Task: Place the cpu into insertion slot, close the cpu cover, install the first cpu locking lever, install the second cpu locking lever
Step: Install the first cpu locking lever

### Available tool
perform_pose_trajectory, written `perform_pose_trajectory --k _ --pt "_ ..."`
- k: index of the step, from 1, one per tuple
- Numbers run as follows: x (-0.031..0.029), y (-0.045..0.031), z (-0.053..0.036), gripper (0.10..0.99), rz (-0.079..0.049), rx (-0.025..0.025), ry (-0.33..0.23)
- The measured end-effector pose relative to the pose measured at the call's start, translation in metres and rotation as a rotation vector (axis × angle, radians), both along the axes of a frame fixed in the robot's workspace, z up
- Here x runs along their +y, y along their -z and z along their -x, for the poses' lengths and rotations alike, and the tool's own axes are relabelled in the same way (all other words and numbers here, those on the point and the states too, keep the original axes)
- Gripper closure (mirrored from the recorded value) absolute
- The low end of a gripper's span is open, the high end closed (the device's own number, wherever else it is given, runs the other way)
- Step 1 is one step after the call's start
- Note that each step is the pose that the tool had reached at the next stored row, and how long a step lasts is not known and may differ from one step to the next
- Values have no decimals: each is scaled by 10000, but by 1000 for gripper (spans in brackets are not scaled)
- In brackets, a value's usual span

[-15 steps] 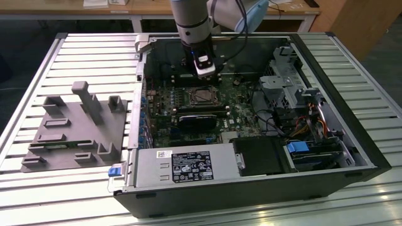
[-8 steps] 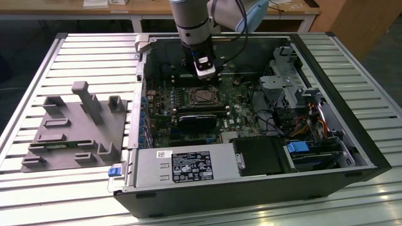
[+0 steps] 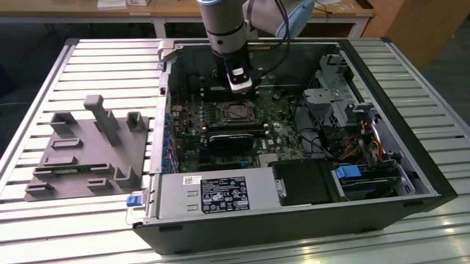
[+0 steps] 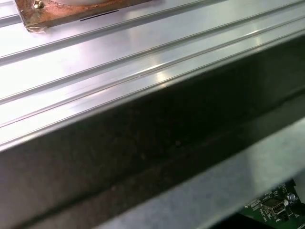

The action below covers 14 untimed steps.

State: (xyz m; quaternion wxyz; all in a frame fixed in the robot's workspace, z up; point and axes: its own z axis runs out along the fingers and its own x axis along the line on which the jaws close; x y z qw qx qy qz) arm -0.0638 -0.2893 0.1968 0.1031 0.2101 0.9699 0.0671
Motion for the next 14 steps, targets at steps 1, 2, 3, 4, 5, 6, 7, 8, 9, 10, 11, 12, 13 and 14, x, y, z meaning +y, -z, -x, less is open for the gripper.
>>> perform_pose_trajectory --k 1,2,3,4,5,6,7,8,9,10,11,12,13,14 --pt "0 1 -3 984 -2 -2 -1" --pt "0 1 -8 984 -2 -2 1" --pt "0 1 -16 984 -1 -2 1" --pt "0 2 -24 984 -2 -2 1" --pt "0 2 -31 984 -1 -2 1" --pt "0 2 -35 984 -2 -2 0" --pt "0 3 -36 984 -1 -1 1" --pt "0 3 -36 984 0 -1 2" --pt "0 4 -37 984 0 -1 1" --pt "0 4 -38 984 1 -1 -1" --pt "0 5 -38 984 1 0 -2" --pt "0 7 -38 984 0 -1 -4" --pt "0 9 -38 984 0 -1 -5" --pt "0 11 -38 984 1 0 -7"
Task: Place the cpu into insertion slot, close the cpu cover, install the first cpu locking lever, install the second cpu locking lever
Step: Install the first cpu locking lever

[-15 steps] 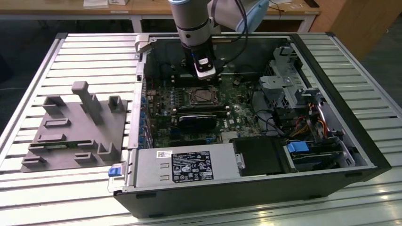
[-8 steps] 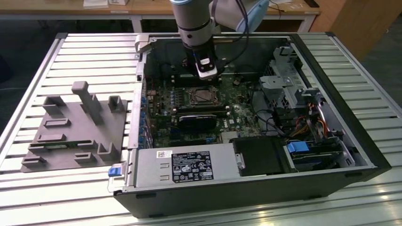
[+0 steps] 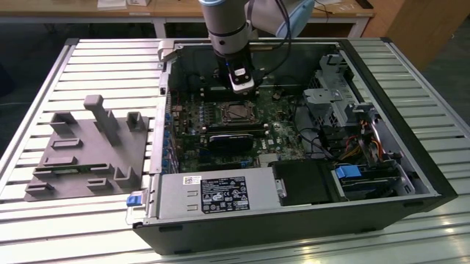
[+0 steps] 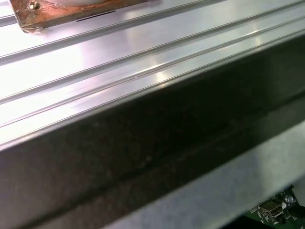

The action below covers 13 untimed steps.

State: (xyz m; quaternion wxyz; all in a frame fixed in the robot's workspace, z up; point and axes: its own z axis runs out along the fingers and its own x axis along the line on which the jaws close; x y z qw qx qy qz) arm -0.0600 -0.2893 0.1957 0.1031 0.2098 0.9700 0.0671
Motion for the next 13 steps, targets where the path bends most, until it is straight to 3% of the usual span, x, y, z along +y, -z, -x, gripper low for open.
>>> perform_pose_trajectory --k 13 --pt "-11 27 -1 984 -1 -1 -30"
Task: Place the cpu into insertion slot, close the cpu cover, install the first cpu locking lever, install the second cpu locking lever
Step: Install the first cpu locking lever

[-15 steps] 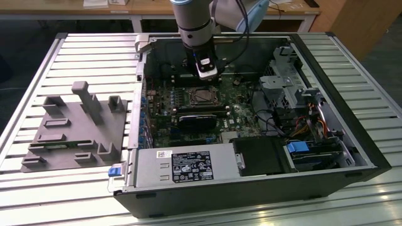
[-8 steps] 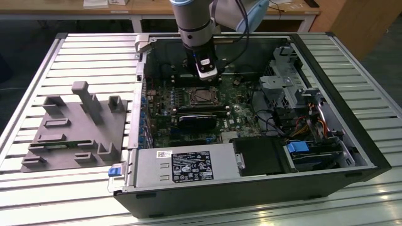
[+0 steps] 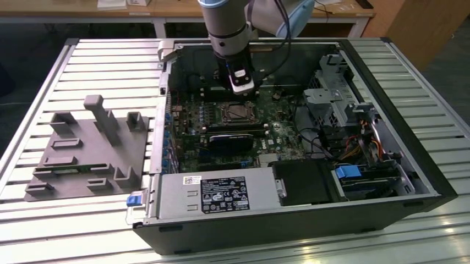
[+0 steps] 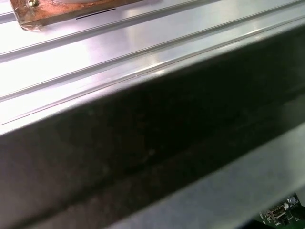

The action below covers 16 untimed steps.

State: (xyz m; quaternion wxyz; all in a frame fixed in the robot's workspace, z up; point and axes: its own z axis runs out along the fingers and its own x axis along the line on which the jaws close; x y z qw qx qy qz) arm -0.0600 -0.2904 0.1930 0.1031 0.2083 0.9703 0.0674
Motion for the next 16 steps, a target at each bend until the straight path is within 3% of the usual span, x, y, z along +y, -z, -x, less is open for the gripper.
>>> perform_pose_trajectory --k 7,16 --pt "-22 5 -1 984 -11 0 -9" --pt "-32 5 -14 984 -146 0 -29"
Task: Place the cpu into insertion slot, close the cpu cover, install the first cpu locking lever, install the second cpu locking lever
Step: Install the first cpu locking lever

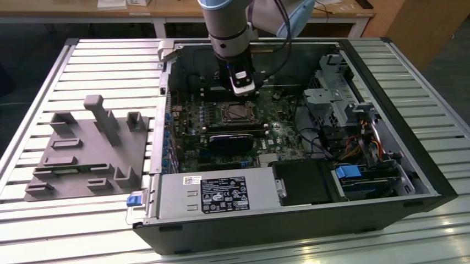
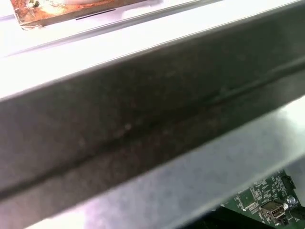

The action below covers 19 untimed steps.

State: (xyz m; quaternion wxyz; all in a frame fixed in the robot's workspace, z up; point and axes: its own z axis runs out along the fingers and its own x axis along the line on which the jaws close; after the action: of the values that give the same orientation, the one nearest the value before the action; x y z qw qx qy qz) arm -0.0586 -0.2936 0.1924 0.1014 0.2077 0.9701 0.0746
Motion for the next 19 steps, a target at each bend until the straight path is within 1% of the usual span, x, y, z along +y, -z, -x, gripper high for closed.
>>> perform_pose_trajectory --k 7,16,19 --pt "0 -18 0 984 -2 0 -1" --pt "-1 -120 0 984 -2 1 -1" --pt "0 -132 -1 984 -4 -1 -1"
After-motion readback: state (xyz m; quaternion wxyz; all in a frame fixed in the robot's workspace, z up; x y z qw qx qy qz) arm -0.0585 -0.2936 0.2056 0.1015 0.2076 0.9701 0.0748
